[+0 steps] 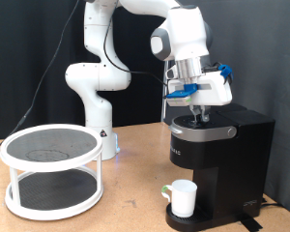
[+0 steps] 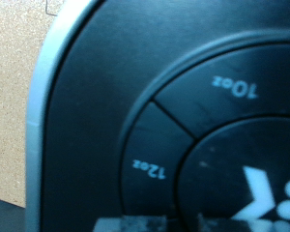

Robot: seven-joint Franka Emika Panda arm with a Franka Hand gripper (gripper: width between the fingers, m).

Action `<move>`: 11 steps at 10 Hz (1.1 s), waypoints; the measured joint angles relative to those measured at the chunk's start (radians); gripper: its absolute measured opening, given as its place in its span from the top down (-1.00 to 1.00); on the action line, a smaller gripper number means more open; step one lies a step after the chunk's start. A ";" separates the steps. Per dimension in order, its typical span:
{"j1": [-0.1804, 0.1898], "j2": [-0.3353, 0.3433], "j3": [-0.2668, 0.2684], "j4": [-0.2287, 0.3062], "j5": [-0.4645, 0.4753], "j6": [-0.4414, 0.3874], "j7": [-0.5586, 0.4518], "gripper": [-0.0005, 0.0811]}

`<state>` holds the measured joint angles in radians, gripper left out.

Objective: Make a cup of coffee with the keurig machine

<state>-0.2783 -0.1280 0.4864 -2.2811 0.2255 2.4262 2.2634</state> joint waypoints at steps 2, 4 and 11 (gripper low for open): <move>-0.002 -0.014 -0.002 -0.014 0.003 0.000 0.001 0.99; -0.003 -0.020 -0.004 -0.021 0.004 0.000 0.007 0.99; -0.020 -0.023 -0.015 -0.016 0.007 -0.044 0.039 0.99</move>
<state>-0.2986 -0.1507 0.4717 -2.2972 0.2325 2.3818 2.3027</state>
